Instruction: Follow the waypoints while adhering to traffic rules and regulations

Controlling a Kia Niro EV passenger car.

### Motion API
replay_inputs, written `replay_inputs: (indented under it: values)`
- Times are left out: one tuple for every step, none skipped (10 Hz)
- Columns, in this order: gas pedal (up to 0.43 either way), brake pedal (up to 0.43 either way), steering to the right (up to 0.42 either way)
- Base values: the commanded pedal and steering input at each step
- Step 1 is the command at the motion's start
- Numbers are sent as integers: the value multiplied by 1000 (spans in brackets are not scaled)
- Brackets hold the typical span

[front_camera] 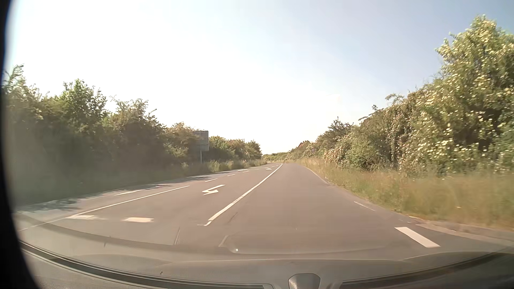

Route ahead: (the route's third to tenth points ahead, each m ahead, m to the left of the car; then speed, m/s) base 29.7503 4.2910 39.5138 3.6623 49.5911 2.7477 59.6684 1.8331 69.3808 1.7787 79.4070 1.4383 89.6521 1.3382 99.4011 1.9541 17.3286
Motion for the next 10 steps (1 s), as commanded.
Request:
replay_inputs:
  values:
    - [260,6,17]
    - [260,6,16]
    - [260,6,16]
    - [260,6,14]
    - [260,6,14]
    - [260,6,13]
    - [260,6,12]
    - [260,6,11]
    - [260,6,11]
    - [260,6,10]
